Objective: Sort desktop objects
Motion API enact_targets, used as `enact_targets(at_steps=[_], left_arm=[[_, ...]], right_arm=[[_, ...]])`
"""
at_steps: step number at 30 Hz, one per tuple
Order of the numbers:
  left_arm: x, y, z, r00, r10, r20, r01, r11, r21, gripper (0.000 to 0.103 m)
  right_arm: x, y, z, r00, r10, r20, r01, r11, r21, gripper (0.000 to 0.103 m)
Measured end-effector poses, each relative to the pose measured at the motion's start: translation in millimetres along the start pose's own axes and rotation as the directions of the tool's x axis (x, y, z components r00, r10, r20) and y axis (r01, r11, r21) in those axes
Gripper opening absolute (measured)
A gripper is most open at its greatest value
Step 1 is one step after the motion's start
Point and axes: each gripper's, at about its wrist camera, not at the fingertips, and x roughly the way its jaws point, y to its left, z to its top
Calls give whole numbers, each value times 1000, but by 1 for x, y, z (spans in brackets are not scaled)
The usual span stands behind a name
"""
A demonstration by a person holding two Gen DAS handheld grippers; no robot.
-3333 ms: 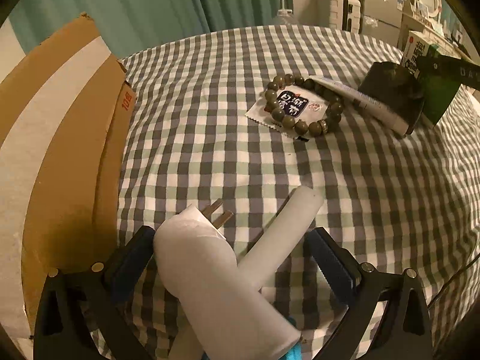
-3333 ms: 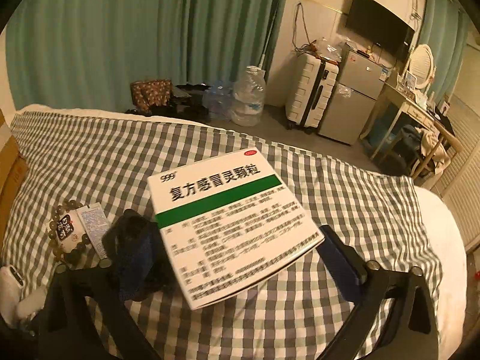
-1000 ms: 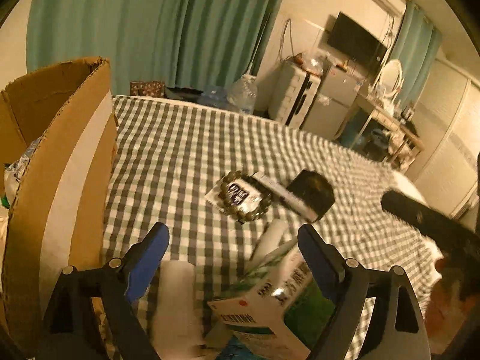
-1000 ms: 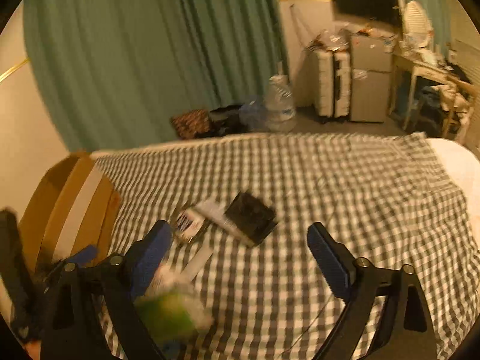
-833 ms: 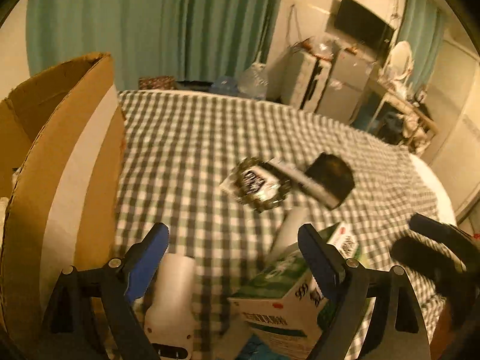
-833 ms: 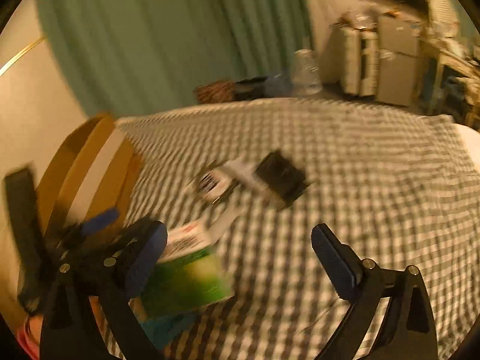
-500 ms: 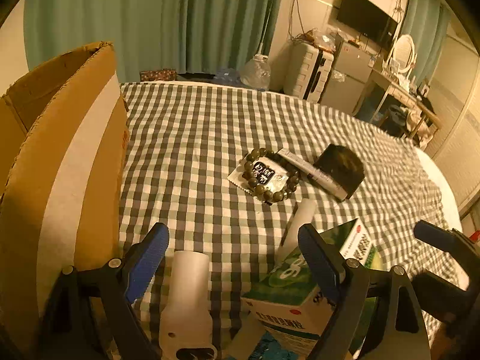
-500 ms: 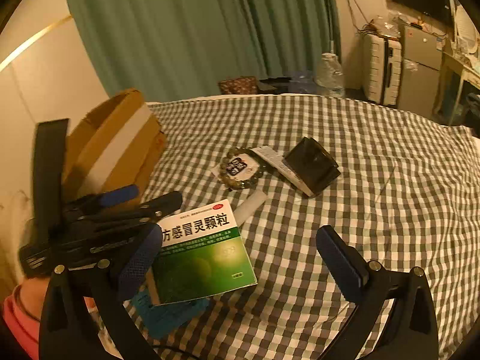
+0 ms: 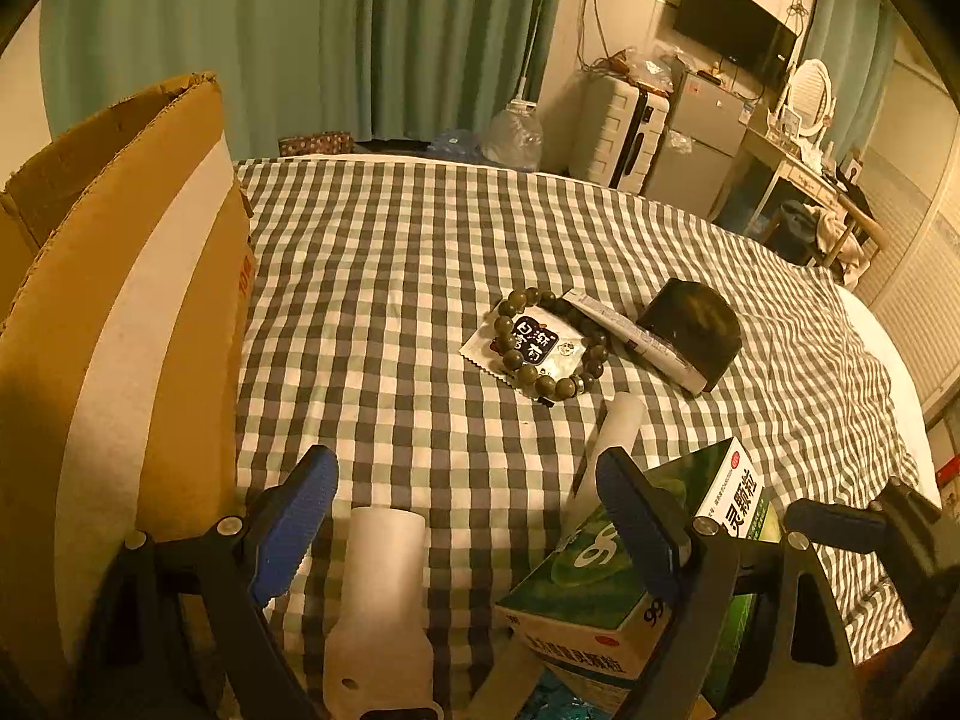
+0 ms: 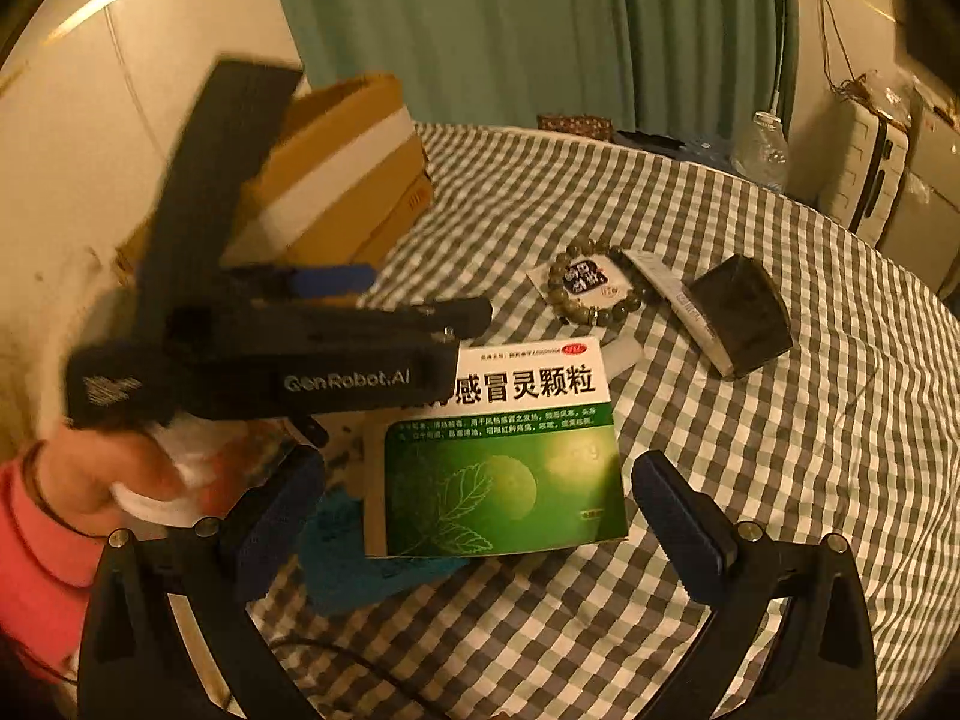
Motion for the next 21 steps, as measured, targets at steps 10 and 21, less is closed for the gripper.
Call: enact_targets(at_steps=[10,21], left_arm=[[-4,0,1,1000,20,14,-20,1000,10,91],[-12,-3,0,1000,-12,26,12,1000,6,95]], right_arm=[[32,-1,-2,994,-106,-16,106,993,53,100],[-33,-64,-3,906,-418,73,386,884,264,96]])
